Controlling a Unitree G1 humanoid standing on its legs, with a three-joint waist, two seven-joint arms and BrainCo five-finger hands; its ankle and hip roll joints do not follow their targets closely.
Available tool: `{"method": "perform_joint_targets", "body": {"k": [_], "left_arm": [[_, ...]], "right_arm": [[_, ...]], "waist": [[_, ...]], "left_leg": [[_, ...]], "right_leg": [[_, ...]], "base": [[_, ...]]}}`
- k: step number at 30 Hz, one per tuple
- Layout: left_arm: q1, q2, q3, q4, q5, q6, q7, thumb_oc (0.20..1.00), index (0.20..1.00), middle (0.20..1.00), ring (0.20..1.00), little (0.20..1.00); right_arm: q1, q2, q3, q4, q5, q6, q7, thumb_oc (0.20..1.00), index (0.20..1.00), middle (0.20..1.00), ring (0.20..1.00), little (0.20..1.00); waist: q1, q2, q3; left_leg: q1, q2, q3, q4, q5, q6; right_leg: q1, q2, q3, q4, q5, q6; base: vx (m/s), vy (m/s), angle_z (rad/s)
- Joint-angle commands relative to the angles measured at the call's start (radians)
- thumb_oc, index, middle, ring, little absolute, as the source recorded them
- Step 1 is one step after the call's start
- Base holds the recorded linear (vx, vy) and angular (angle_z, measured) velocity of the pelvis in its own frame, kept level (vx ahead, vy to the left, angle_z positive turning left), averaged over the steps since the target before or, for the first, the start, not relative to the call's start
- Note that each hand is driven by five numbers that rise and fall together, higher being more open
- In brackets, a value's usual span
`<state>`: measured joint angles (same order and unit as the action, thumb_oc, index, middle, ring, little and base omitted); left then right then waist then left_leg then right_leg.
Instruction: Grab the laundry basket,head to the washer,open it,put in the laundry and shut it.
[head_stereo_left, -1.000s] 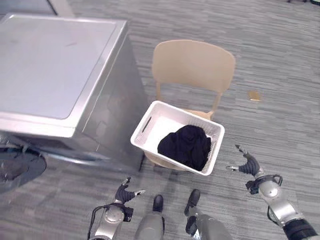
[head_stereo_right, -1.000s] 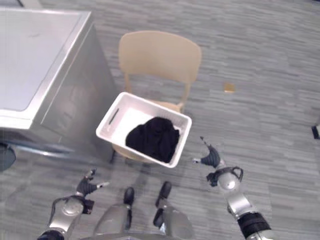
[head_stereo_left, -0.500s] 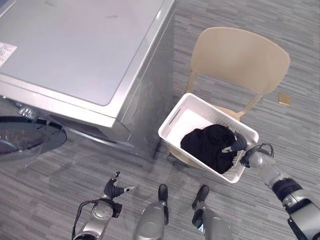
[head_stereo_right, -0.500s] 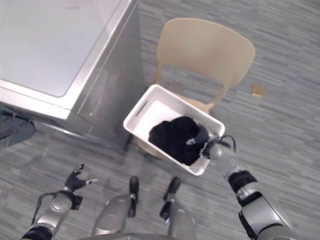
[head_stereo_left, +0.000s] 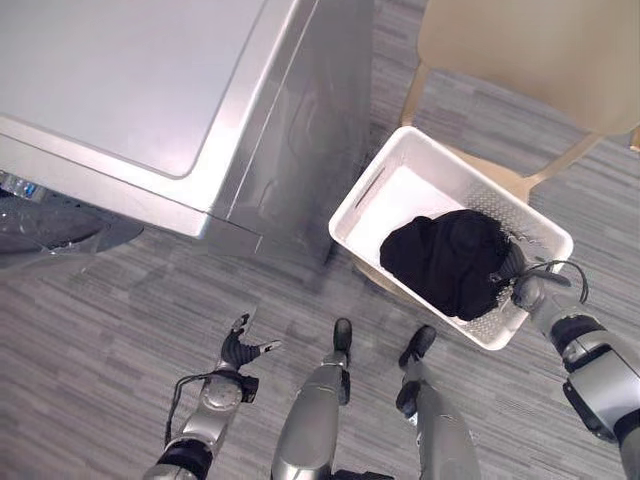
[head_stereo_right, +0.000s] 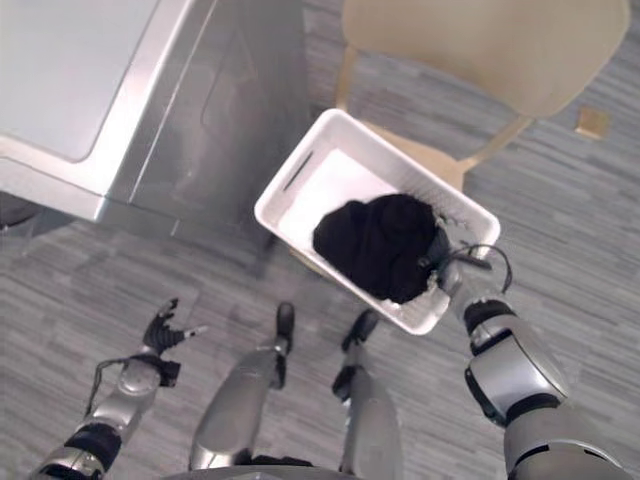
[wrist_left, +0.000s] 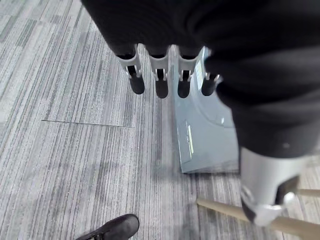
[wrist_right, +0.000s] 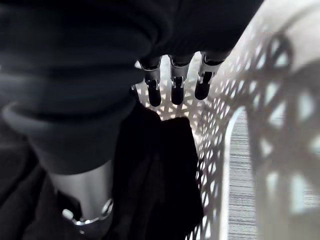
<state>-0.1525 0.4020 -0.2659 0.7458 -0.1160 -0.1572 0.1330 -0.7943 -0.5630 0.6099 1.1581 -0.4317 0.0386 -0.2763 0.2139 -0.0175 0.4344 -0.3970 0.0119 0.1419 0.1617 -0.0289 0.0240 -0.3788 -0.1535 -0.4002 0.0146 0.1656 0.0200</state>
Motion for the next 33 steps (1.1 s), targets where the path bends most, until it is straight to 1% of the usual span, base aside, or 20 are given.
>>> {"method": "perform_joint_targets", "body": {"k": [1, 2, 4, 7, 10, 11, 12, 13, 14, 15, 17, 18, 20, 24, 26, 27, 28, 30, 31, 33], "left_arm": [[0.011, 0.003, -0.024, -0.02, -0.041, -0.02, 0.029, 1.0, 1.0, 1.0, 1.0, 1.0], [0.011, 0.003, -0.025, -0.02, -0.041, -0.02, 0.029, 1.0, 1.0, 1.0, 1.0, 1.0], [0.003, -0.004, -0.026, -0.018, -0.04, -0.019, 0.029, 1.0, 1.0, 1.0, 1.0, 1.0], [0.006, -0.003, -0.021, -0.028, -0.044, -0.017, 0.026, 1.0, 1.0, 1.0, 1.0, 1.0], [0.027, -0.001, -0.011, -0.05, -0.049, -0.017, 0.015, 1.0, 1.0, 1.0, 1.0, 1.0], [0.04, 0.001, -0.002, -0.059, -0.046, -0.015, 0.008, 1.0, 1.0, 1.0, 1.0, 1.0], [0.053, 0.001, 0.017, -0.067, -0.041, -0.009, 0.001, 1.0, 1.0, 1.0, 1.0, 1.0], [0.061, 0.0, 0.024, -0.07, -0.039, -0.006, -0.001, 1.0, 1.0, 1.0, 1.0, 1.0], [0.061, 0.001, 0.024, -0.07, -0.039, -0.006, -0.001, 1.0, 1.0, 1.0, 1.0, 1.0], [0.083, 0.001, 0.043, -0.082, -0.034, 0.001, -0.011, 1.0, 1.0, 1.0, 1.0, 1.0], [0.105, 0.002, 0.062, -0.086, -0.032, 0.008, -0.022, 1.0, 1.0, 1.0, 1.0, 1.0], [0.105, 0.002, 0.062, -0.086, -0.032, 0.008, -0.022, 1.0, 1.0, 1.0, 1.0, 1.0], [0.14, 0.003, 0.089, -0.094, -0.026, 0.019, -0.034, 1.0, 1.0, 1.0, 1.0, 1.0], [0.209, 0.005, 0.138, -0.108, 0.0, 0.04, -0.061, 1.0, 1.0, 1.0, 1.0, 1.0], [0.232, 0.003, 0.156, -0.115, 0.013, 0.044, -0.068, 1.0, 1.0, 1.0, 1.0, 1.0], [0.238, 0.001, 0.155, -0.119, 0.018, 0.045, -0.071, 1.0, 1.0, 1.0, 1.0, 1.0], [0.236, 0.0, 0.153, -0.121, 0.021, 0.044, -0.069, 1.0, 1.0, 1.0, 1.0, 1.0], [0.223, -0.001, 0.141, -0.129, 0.025, 0.04, -0.065, 1.0, 1.0, 1.0, 1.0, 1.0], [0.217, 0.001, 0.137, -0.14, 0.027, 0.037, -0.063, 1.0, 1.0, 1.0, 1.0, 1.0], [0.206, 0.004, 0.128, -0.144, 0.037, 0.034, -0.061, 1.0, 1.0, 1.0, 1.0, 1.0]], "right_arm": [[-0.028, 0.013, 0.018, -0.009, 0.055, -0.007, 0.012, 0.2, 0.2, 0.2, 0.2, 0.2], [-0.028, 0.013, 0.018, -0.009, 0.055, -0.007, 0.012, 0.2, 0.2, 0.2, 0.2, 0.2], [-0.013, 0.033, 0.002, -0.047, 0.11, -0.019, 0.016, 0.2, 0.2, 0.2, 0.2, 0.2], [0.0, 0.036, -0.035, -0.109, 0.177, -0.03, 0.014, 0.2, 0.2, 0.2, 0.2, 0.2], [0.011, 0.026, -0.107, -0.188, 0.267, -0.049, 0.003, 0.2, 0.2, 0.2, 0.2, 0.2], [0.029, 0.027, -0.153, -0.248, 0.328, -0.065, -0.005, 0.2, 0.2, 0.2, 0.2, 0.2], [0.091, 0.047, -0.241, -0.343, 0.444, -0.093, -0.009, 0.2, 0.2, 0.2, 0.2, 0.2], [0.122, 0.061, -0.279, -0.388, 0.5, -0.108, -0.011, 0.2, 0.2, 0.2, 0.2, 0.2], [0.124, 0.061, -0.28, -0.389, 0.499, -0.107, -0.011, 0.2, 0.2, 0.2, 0.2, 0.2], [0.196, 0.093, -0.331, -0.471, 0.585, -0.136, 0.006, 0.2, 0.2, 0.2, 0.2, 0.2], [0.267, 0.121, -0.37, -0.563, 0.656, -0.163, 0.04, 0.2, 0.2, 0.2, 0.2, 0.2], [0.269, 0.122, -0.37, -0.564, 0.656, -0.162, 0.04, 0.2, 0.2, 0.2, 0.2, 0.2], [0.348, 0.138, -0.397, -0.691, 0.703, -0.186, 0.087, 0.2, 0.2, 0.2, 0.2, 0.2], [0.466, 0.146, -0.421, -0.911, 0.743, -0.206, 0.182, 0.2, 0.2, 0.2, 0.2, 0.2], [0.5, 0.152, -0.419, -0.992, 0.744, -0.208, 0.219, 0.2, 0.2, 0.2, 0.2, 0.2], [0.523, 0.156, -0.419, -1.033, 0.75, -0.214, 0.235, 0.2, 0.2, 0.2, 0.2, 0.2], [0.541, 0.163, -0.425, -1.061, 0.758, -0.22, 0.245, 0.2, 0.2, 0.2, 0.2, 0.2], [0.569, 0.174, -0.437, -1.119, 0.778, -0.232, 0.26, 0.2, 0.2, 0.2, 0.2, 0.2], [0.583, 0.177, -0.445, -1.142, 0.785, -0.241, 0.264, 0.2, 0.2, 0.2, 0.2, 0.2], [0.602, 0.188, -0.461, -1.184, 0.794, -0.253, 0.268, 0.2, 0.2, 0.2, 0.2, 0.2]], "waist": [[0.014, 0.021, -0.021], [0.014, 0.021, -0.021], [0.011, 0.019, -0.023], [0.009, 0.016, -0.029], [0.007, 0.008, -0.039], [0.002, 0.002, -0.048], [-0.008, -0.009, -0.062], [-0.012, -0.015, -0.07], [-0.011, -0.015, -0.069], [-0.019, -0.025, -0.089], [-0.03, -0.037, -0.111], [-0.03, -0.037, -0.111], [-0.043, -0.047, -0.137], [-0.061, -0.064, -0.19], [-0.068, -0.061, -0.21], [-0.07, -0.056, -0.212], [-0.079, -0.053, -0.212], [-0.102, -0.042, -0.21], [-0.11, -0.035, -0.215], [-0.118, -0.024, -0.234]], "left_leg": [[-0.003, -0.028, -0.063, -0.1, 0.07, -0.05], [-0.003, -0.029, -0.063, -0.101, 0.07, -0.05], [0.006, -0.028, -0.066, -0.11, 0.072, -0.051], [0.026, -0.028, -0.069, -0.125, 0.074, -0.053], [0.064, -0.025, -0.068, -0.137, 0.068, -0.053], [0.086, -0.022, -0.066, -0.141, 0.062, -0.053], [0.103, -0.022, -0.056, -0.136, 0.071, -0.045], [0.117, -0.023, -0.054, -0.134, 0.064, -0.043], [0.118, -0.023, -0.054, -0.135, 0.064, -0.043], [0.15, -0.022, -0.05, -0.131, 0.048, -0.041], [0.184, -0.02, -0.044, -0.129, 0.035, -0.039], [0.186, -0.02, -0.043, -0.129, 0.035, -0.039], [0.224, -0.02, -0.037, -0.119, 0.015, -0.035], [0.3, -0.015, -0.012, -0.122, -0.011, -0.025], [0.327, -0.011, 0.0, -0.128, -0.013, -0.019], [0.347, -0.008, 0.003, -0.133, -0.016, -0.016], [0.354, -0.007, -0.003, -0.137, -0.013, -0.013], [0.347, -0.01, -0.037, -0.139, 0.004, -0.008], [0.338, -0.009, -0.053, -0.139, 0.015, -0.008], [0.313, -0.007, -0.092, -0.146, 0.05, -0.014]], "right_leg": [[0.012, -0.002, 0.062, 0.133, -0.18, 0.112], [0.012, -0.002, 0.062, 0.133, -0.18, 0.112], [0.019, -0.002, 0.06, 0.128, -0.18, 0.113], [0.035, 0.0, 0.059, 0.121, -0.182, 0.113], [0.071, 0.0, 0.058, 0.109, -0.182, 0.115], [0.091, 0.0, 0.059, 0.104, -0.181, 0.117], [0.121, -0.006, 0.048, 0.087, -0.157, 0.111], [0.136, -0.005, 0.049, 0.085, -0.157, 0.112], [0.137, -0.005, 0.049, 0.084, -0.157, 0.112], [0.172, -0.005, 0.051, 0.077, -0.158, 0.115], [0.205, -0.004, 0.053, 0.068, -0.16, 0.117], [0.207, -0.004, 0.053, 0.068, -0.16, 0.117], [0.243, -0.001, 0.06, 0.061, -0.165, 0.119], [0.297, 0.002, 0.076, 0.059, -0.17, 0.127], [0.299, -0.006, 0.084, 0.079, -0.163, 0.135], [0.303, -0.01, 0.097, 0.107, -0.171, 0.139], [0.299, -0.01, 0.125, 0.14, -0.17, 0.142], [0.281, 0.017, 0.229, 0.219, -0.19, 0.15], [0.28, 0.034, 0.27, 0.248, -0.208, 0.146], [0.294, 0.057, 0.316, 0.315, -0.231, 0.134]], "base": [[-0.03, -0.035, 0.14], [-0.01, -0.025, 0.08], [-0.01, -0.029, 0.03], [-0.01, -0.015, 0.04], [-0.01, -0.004, 0.01], [-0.08, 0.024, -0.01], [-0.06, 0.024, -0.01], [-0.06, 0.023, -0.01], [0.05, 0.008, -0.01], [0.05, 0.015, -0.06], [0.05, 0.02, -0.12], [0.05, 0.018, -0.12], [0.07, 0.033, -0.11], [0.04, 0.054, -0.18], [-0.01, 0.046, -0.52], [-0.03, 0.004, -0.49], [-0.06, -0.031, -0.32], [-0.13, -0.056, -0.03], [-0.17, -0.078, 0.71], [-0.19, -0.136, 0.92]]}}
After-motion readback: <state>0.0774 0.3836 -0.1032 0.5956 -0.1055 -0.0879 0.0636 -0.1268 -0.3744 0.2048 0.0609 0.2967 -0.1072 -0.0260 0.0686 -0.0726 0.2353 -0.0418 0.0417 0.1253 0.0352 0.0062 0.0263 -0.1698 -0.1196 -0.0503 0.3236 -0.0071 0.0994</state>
